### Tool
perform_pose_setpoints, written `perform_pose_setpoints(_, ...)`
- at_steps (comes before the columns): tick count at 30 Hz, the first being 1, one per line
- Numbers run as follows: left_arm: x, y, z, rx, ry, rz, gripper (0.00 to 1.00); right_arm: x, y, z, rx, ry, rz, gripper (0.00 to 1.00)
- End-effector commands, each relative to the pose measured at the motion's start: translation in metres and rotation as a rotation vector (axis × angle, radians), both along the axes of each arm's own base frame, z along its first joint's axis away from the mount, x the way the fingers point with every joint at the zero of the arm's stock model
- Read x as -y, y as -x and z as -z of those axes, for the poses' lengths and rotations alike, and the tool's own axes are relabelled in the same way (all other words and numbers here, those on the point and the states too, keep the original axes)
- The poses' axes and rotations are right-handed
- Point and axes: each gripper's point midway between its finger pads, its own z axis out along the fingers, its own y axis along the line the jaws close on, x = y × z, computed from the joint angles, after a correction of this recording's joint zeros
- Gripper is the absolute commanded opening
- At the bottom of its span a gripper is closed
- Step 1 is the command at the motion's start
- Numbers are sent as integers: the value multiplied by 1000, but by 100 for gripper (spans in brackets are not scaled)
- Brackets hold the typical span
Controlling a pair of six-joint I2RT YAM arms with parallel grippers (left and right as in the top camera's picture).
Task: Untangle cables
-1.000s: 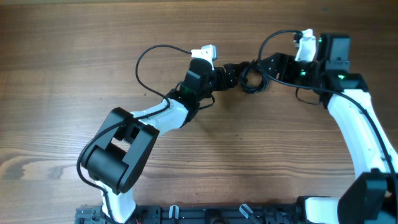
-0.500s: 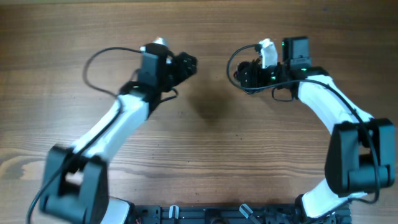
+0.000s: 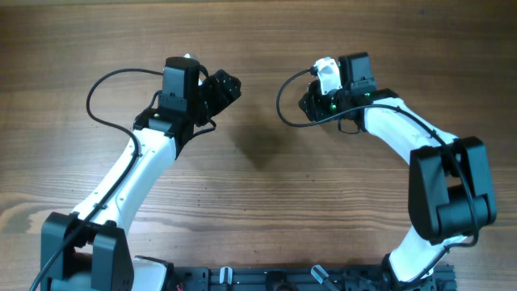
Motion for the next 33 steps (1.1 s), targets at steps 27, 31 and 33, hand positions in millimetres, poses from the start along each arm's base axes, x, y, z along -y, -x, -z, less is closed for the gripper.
perform_pose_setpoints(27,34,13,-8,33,33,175,84,-54,42,-105,-246,-609,-44,6)
perform_pose_setpoints(31,10,2,-5,37,-12,86,85,-52,38,-79,-246,-478,41,22)
perform_pose_setpoints(33,-14,-7,-4,24,-7,-9,86,-55,36,-68,-239,-412,91,29)
